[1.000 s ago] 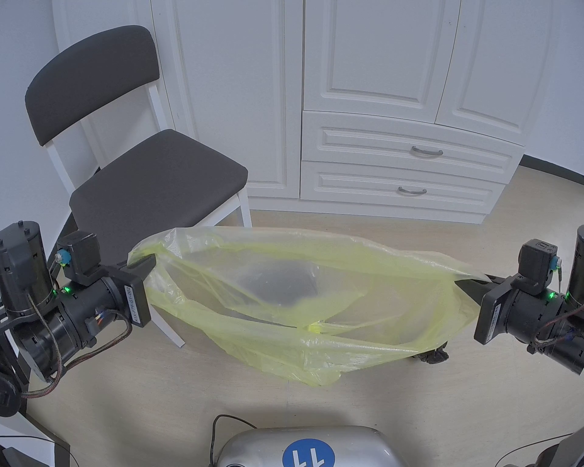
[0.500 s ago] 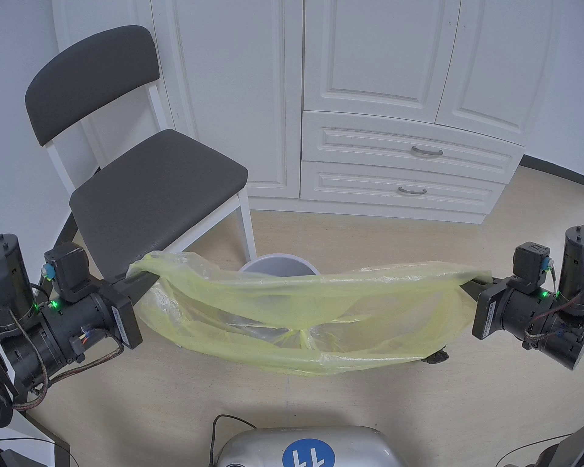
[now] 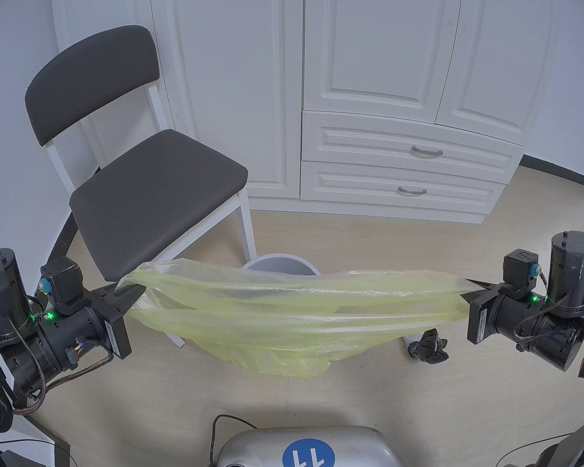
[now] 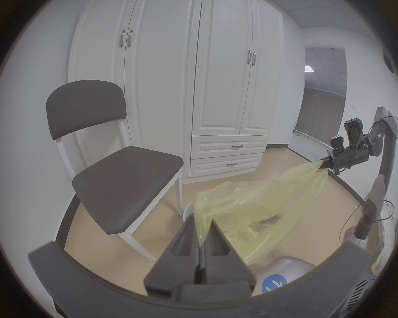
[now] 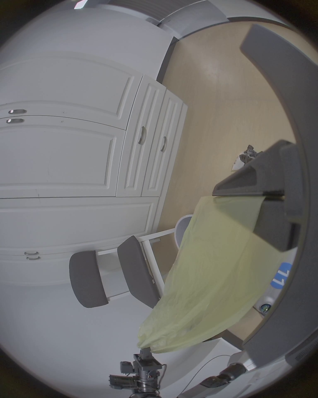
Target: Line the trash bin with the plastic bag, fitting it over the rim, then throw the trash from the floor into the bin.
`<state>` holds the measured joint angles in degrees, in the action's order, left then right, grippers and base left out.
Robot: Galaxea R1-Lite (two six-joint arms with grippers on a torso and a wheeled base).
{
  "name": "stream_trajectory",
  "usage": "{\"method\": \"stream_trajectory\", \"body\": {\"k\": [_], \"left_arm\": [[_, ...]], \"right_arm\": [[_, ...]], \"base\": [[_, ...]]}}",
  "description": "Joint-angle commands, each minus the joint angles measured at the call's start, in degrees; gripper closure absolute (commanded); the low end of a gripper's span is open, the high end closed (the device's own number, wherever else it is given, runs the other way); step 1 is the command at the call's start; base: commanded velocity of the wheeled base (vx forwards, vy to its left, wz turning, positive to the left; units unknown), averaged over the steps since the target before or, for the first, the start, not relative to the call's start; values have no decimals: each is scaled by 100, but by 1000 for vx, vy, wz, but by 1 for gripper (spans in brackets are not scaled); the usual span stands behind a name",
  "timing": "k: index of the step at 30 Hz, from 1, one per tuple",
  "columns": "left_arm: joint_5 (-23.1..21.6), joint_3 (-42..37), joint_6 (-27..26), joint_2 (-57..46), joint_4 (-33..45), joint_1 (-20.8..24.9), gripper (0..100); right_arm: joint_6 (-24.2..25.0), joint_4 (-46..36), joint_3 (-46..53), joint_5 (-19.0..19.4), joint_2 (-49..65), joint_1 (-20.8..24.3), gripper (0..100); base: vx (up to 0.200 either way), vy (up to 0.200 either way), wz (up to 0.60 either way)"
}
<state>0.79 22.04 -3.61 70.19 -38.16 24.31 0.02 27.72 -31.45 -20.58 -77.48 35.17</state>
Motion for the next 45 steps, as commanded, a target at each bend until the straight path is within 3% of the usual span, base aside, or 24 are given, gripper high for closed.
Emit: {"method": "stream_trajectory", "body": {"k": [1,17,23,38,45], "left_arm": [[17,11,9,91,-8,-5,100],[61,-77,44,-252,-8,-84,100],[79,-51,53,-348,1,-207,100],[53,-7,53,-199,-8,-207,100],[61,248,-8,539,-377,-181,100]], "right_arm": [[-99,5,87,-87,137,-1,100],[-249,-4,341,-324,172,78,100],[-372,5,614,-799,506,201,100],[-424,32,552,-737,559,438,100],[-266,603,623,-746,40,394,100]], "base": [[0,0,0],[0,0,0],[0,0,0],[0,0,0],[0,0,0]]}}
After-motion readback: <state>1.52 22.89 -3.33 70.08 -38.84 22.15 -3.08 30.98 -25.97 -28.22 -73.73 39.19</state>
